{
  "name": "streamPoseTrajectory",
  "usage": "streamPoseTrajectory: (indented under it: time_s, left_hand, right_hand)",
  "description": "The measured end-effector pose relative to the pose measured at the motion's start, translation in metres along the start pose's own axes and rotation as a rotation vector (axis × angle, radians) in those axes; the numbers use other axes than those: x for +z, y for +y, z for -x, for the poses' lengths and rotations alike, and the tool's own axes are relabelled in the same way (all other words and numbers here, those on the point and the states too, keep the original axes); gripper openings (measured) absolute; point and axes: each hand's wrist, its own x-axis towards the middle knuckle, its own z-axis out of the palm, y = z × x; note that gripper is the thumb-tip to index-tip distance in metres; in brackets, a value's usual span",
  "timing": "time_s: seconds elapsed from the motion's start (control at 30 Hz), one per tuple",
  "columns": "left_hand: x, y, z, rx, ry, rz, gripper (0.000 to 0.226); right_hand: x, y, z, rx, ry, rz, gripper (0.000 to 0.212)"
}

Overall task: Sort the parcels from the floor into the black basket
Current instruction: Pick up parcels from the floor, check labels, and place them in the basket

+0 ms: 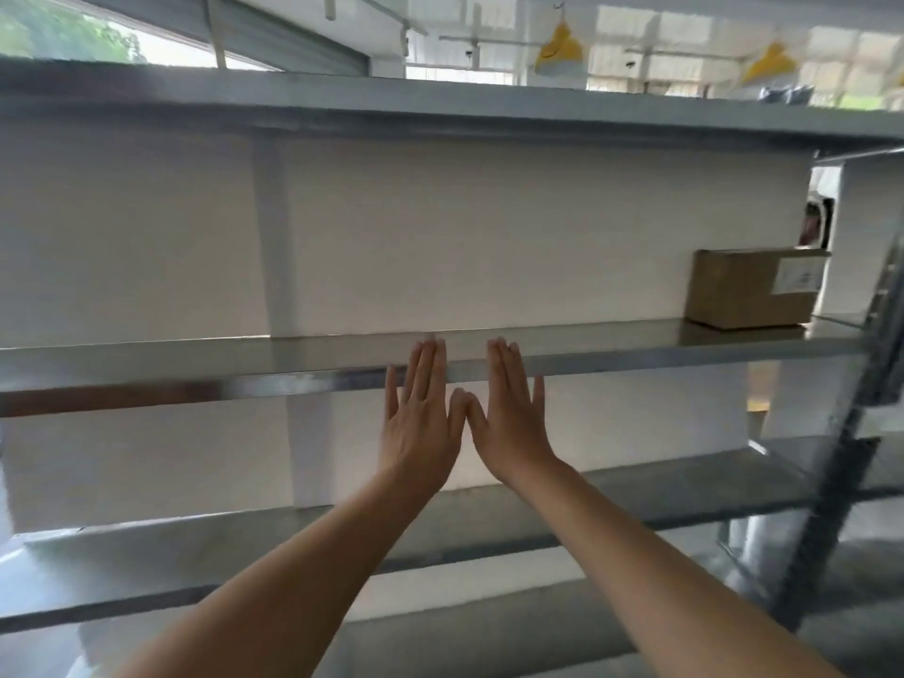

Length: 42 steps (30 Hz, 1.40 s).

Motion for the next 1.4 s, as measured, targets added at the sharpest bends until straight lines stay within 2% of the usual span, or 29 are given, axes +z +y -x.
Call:
streamPoseTrajectory:
  time_s: [0.17,0.33,0.57,0.97,1.4]
  left_hand:
    - [0.059,0.097,-0.008,0.122,-0.087,0.018,0.063]
    - [0.103,0.191,-0.01,0.264,-0.124,0.148,0.06]
    - [0.154,0.29,0.012,0.449,-0.2,0.289,0.06]
    - [0.235,0.386,0.002,0.678,-0.316,0.557,0.061]
    - [0.318,0.431,-0.013,0.869,-0.484,0.72,0.059]
  right_hand:
    - [-0.056,0.097,0.041,0.124,0.102,0.11,0.067]
    - [-0.112,0.186,0.093,0.305,0.137,0.186,0.067]
    - [-0.168,0.257,0.155,0.534,0.231,0.319,0.068]
    - [-0.235,0.336,0.189,0.845,0.267,0.588,0.067]
    - [-0.226,0.387,0.208,1.171,0.313,0.727,0.068]
